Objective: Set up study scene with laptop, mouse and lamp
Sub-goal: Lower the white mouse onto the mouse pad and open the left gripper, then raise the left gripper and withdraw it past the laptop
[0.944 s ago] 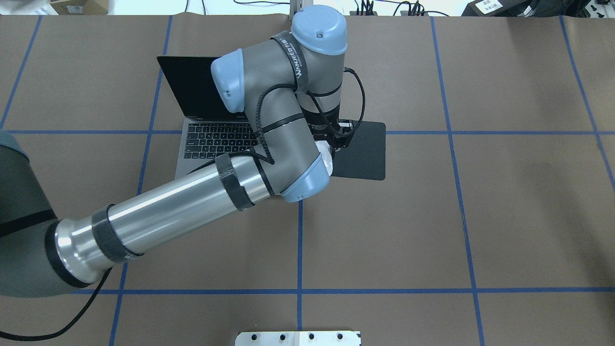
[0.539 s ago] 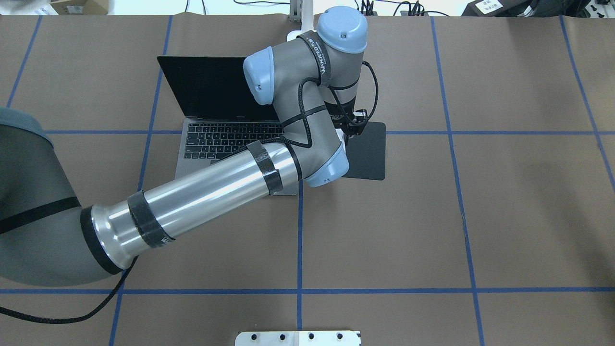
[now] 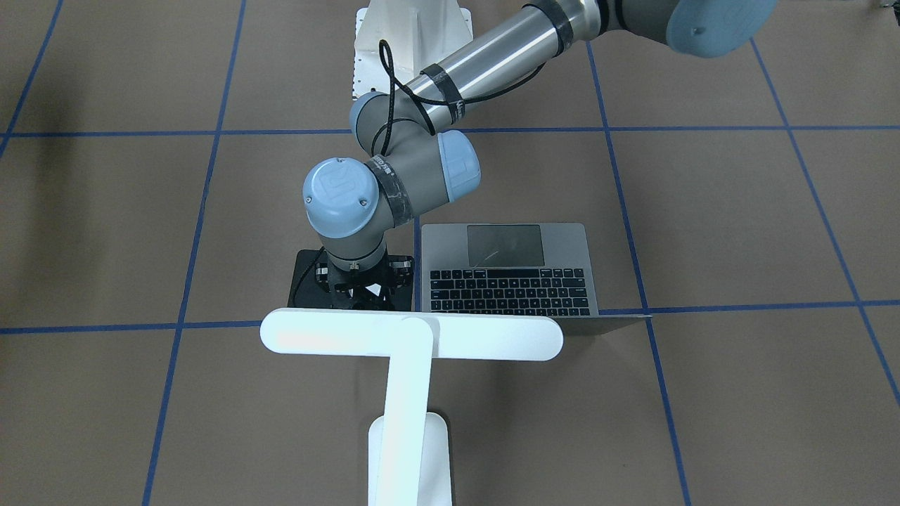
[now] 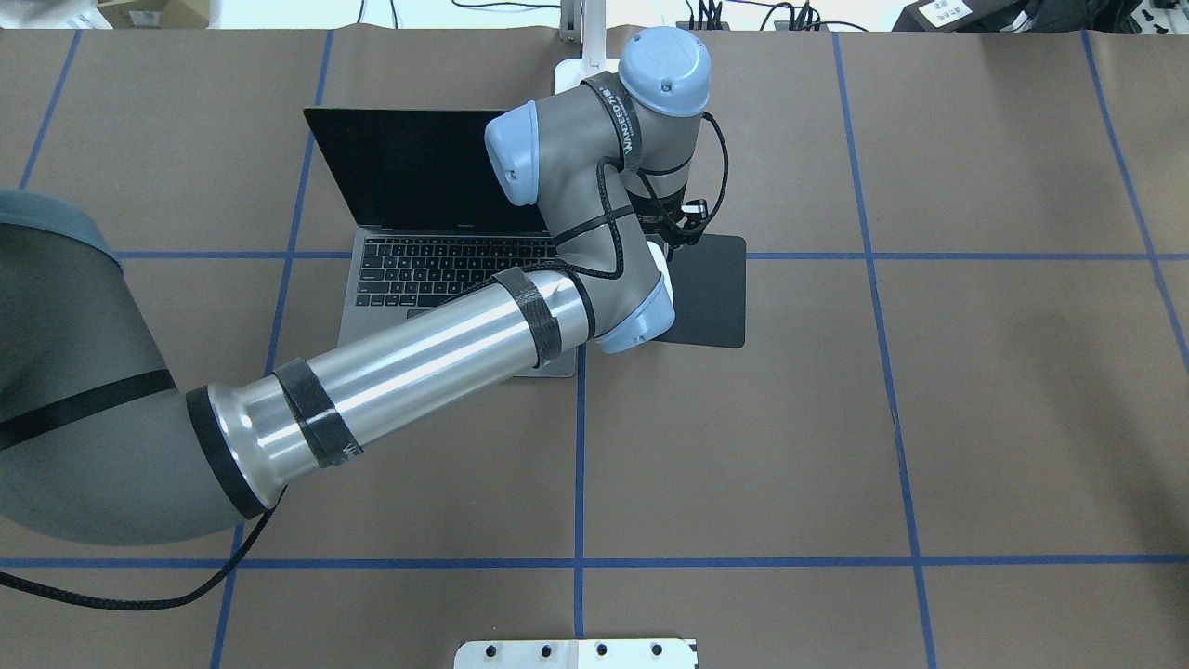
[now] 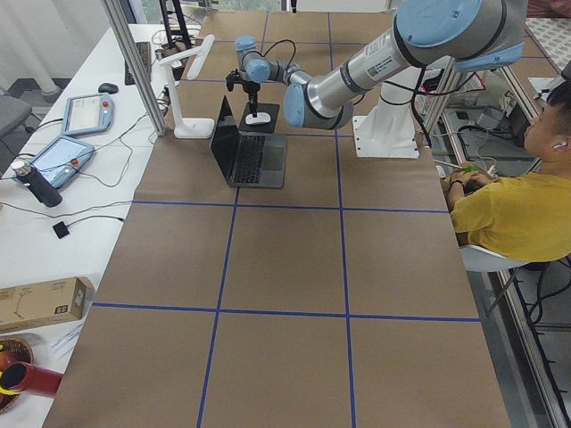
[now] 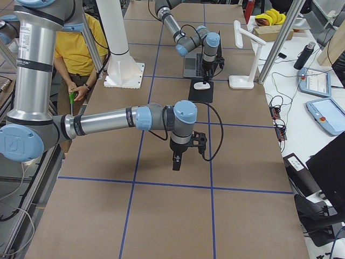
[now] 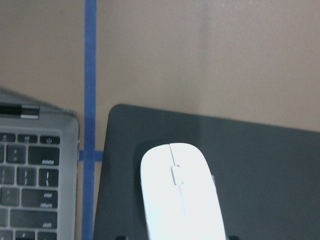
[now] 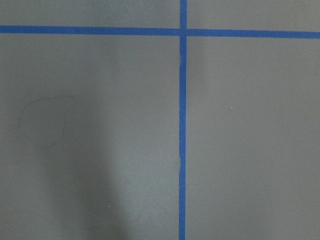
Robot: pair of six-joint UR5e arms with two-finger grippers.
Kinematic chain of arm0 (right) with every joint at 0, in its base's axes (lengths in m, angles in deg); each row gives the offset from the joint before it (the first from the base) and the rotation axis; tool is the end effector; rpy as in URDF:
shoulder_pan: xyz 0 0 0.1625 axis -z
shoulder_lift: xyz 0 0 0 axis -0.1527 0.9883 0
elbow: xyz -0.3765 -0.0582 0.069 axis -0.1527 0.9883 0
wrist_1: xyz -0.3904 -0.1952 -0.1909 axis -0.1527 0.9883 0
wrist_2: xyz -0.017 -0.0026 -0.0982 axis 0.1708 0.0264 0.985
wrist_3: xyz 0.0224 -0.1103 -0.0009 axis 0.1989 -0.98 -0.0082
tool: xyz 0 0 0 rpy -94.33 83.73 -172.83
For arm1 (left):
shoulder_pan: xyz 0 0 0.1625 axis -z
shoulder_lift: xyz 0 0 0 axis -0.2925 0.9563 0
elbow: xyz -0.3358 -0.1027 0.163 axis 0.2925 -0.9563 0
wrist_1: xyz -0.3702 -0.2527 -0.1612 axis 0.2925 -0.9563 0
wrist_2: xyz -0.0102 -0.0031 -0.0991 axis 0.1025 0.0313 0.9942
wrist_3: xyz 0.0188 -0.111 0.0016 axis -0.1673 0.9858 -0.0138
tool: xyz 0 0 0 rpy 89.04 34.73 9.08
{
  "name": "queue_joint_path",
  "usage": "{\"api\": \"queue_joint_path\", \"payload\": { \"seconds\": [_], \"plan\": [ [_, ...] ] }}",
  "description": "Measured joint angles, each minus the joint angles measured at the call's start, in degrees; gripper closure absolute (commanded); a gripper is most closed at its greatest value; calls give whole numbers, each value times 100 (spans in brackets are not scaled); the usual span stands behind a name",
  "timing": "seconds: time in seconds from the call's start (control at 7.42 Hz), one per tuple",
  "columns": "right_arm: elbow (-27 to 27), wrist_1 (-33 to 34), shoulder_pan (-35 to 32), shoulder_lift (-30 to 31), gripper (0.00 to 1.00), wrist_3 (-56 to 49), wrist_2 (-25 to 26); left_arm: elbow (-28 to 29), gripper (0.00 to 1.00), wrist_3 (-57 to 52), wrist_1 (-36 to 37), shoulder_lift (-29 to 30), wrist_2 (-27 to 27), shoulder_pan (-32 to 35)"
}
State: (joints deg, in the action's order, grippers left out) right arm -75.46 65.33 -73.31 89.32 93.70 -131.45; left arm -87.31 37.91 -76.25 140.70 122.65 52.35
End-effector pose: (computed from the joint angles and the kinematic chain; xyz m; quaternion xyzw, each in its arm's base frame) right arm -0.0045 -0.4898 0.5448 -0.0371 -0.3295 -0.0068 0.9434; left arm 0.7035 -0.6036 0.0616 -0.0131 0.3942 -0.0198 0.9187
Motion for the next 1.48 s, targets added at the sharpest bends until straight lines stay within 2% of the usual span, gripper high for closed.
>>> {"api": "queue_joint_path", "payload": {
  "seconds": [0.13,0.4,0.54,0.94,1.35,1.48],
  "plan": [
    [-1,-8,0,-2,0,0,-3,26,1,-1,-40,15,-32,0],
    [-9,-20,-6,-6,0,0,-16,-201,0,-37,-29,-28,-31,-1],
    [-18,-26,-18,3,0,-2,-20,-594,0,-44,48,-201,-10,-1],
    [-13,-35,-280,126,0,-461,-15,-2813,0,-165,639,-1485,83,66],
    [-13,-58,-618,326,0,-1118,-120,-5440,0,-1164,1310,-3440,101,411],
    [0,-174,-667,367,0,-1154,-141,-6141,0,-1708,1486,-4136,118,665]
  ]
}}
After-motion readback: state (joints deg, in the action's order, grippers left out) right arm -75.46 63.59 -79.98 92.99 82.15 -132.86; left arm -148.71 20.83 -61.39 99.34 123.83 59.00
